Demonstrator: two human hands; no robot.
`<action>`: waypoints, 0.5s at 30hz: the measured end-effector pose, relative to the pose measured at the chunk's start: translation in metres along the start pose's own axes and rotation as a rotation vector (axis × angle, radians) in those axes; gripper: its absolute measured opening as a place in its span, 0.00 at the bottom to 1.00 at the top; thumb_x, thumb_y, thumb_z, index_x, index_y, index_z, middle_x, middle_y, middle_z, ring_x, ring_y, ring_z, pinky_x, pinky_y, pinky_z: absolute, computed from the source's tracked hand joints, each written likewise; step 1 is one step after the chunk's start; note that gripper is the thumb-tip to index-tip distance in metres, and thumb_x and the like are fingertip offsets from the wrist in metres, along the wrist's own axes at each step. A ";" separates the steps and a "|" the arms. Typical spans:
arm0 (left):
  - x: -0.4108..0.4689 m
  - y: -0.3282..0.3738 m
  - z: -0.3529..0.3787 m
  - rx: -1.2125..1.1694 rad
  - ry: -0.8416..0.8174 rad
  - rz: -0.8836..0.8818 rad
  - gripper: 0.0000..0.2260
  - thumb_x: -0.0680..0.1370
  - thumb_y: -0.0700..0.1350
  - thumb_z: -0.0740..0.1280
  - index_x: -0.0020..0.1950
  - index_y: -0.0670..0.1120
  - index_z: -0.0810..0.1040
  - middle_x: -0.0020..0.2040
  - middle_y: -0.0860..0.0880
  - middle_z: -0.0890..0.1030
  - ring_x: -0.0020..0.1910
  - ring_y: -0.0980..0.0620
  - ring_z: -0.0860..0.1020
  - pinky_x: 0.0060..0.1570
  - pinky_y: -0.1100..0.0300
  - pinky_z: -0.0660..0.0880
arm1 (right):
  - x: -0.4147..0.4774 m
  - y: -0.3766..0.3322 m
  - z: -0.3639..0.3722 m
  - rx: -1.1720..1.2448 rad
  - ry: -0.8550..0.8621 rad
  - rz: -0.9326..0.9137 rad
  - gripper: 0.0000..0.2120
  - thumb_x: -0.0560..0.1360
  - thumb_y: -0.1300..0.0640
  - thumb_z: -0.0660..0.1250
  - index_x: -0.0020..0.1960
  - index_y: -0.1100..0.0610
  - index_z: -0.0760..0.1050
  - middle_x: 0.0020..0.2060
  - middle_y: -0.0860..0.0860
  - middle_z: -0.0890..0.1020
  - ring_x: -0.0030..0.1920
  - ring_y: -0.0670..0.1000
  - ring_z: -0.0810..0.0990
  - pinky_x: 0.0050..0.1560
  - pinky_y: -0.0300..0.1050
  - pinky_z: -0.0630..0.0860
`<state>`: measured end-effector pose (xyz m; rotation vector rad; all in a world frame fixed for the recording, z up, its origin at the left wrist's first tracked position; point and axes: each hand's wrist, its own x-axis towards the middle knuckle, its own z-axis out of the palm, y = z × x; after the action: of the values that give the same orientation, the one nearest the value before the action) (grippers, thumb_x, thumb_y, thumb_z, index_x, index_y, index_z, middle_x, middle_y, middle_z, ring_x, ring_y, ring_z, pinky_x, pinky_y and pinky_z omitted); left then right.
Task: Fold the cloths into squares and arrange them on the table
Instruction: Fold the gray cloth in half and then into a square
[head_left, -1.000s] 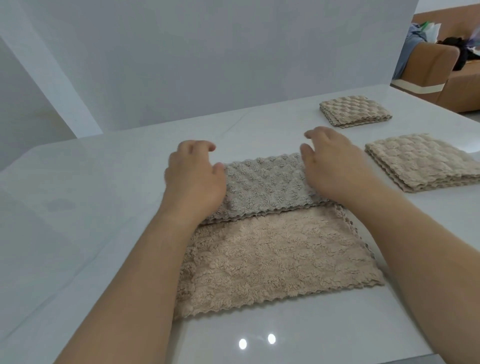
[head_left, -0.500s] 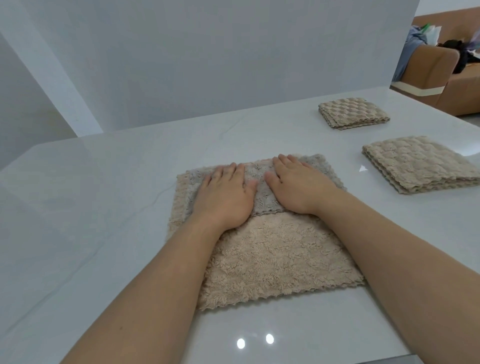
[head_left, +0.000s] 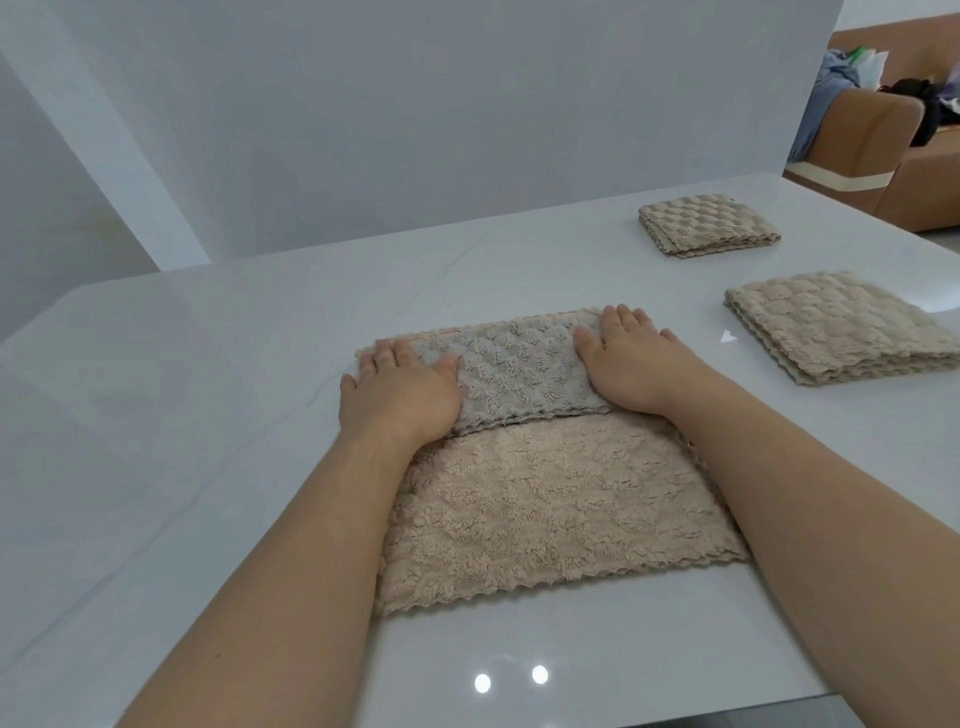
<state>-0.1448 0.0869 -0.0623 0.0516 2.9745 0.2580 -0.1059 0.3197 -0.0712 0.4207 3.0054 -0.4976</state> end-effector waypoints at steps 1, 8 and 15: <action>0.000 -0.002 -0.001 -0.003 -0.003 -0.016 0.35 0.83 0.63 0.42 0.83 0.43 0.43 0.84 0.45 0.43 0.82 0.45 0.44 0.79 0.43 0.43 | 0.001 0.002 0.000 -0.003 0.000 0.014 0.36 0.83 0.38 0.39 0.83 0.60 0.44 0.83 0.55 0.47 0.82 0.54 0.44 0.80 0.57 0.44; 0.005 -0.012 -0.004 -0.031 -0.012 -0.106 0.36 0.83 0.64 0.43 0.83 0.41 0.45 0.84 0.44 0.47 0.82 0.44 0.48 0.79 0.40 0.44 | 0.004 0.012 -0.005 0.041 0.004 0.125 0.36 0.83 0.38 0.37 0.83 0.60 0.45 0.82 0.56 0.48 0.82 0.58 0.44 0.80 0.57 0.44; -0.009 -0.003 -0.013 0.060 0.242 0.091 0.35 0.84 0.62 0.42 0.83 0.40 0.43 0.83 0.42 0.44 0.82 0.43 0.43 0.79 0.43 0.40 | -0.005 0.016 -0.021 -0.050 0.290 0.209 0.26 0.84 0.47 0.45 0.65 0.62 0.74 0.62 0.65 0.77 0.66 0.66 0.72 0.66 0.62 0.69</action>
<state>-0.1382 0.0815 -0.0485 0.1753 3.2257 0.1989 -0.0973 0.3400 -0.0558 0.8612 3.1827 -0.3718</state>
